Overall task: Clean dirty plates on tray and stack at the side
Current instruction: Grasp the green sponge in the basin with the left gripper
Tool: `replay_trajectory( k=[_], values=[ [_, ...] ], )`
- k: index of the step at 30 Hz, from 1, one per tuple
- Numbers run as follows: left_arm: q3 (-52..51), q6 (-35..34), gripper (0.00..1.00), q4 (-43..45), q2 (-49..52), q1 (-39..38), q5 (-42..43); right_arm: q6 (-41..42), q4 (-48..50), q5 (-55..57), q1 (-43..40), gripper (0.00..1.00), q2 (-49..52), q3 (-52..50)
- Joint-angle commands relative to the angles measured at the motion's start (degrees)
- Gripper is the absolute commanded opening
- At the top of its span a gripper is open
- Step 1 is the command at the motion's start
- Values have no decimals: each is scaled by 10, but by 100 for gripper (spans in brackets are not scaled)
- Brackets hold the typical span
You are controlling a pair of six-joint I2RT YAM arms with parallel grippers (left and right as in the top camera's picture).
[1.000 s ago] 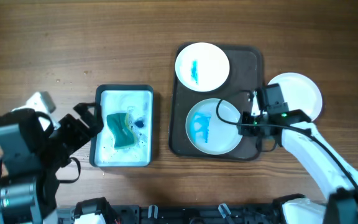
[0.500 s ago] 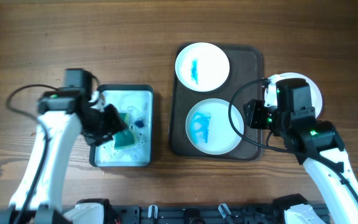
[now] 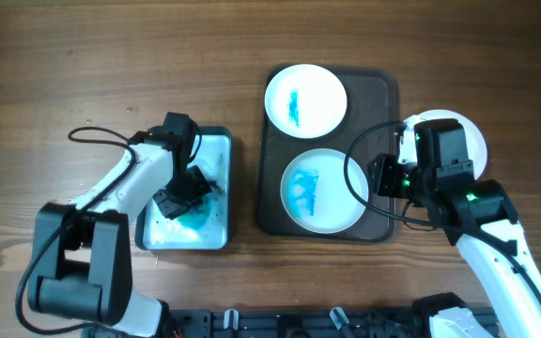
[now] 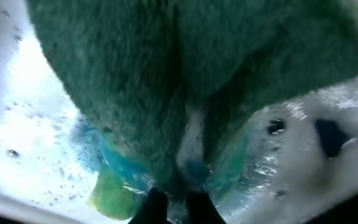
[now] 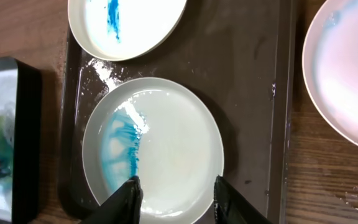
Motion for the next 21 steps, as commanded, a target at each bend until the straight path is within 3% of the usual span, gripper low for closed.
replay_trajectory(
  k=[1, 4, 7, 8, 12, 19, 21],
  values=[
    [-10, 10, 4, 7, 18, -3, -23, 6, -2, -11, 0, 38, 4, 7],
    [22, 10, 4, -49, -14, -3, -24, 6, -3, -11, 0, 38, 4, 7],
    [57, 42, 41, -77, -56, -2, -30, 6, -3, -11, 0, 38, 4, 7],
    [59, 42, 45, -75, -66, -2, -46, 6, -3, -11, 0, 38, 4, 7],
    [52, 42, 48, -41, -68, -2, -158, 6, -3, -11, 0, 38, 4, 7],
    [-29, 59, 35, 109, -9, -2, -179, 13, -3, -11, 0, 38, 4, 7],
    [-34, 73, 4, 130, 9, -3, -176, 16, -3, -11, 0, 37, 4, 7]
  ],
)
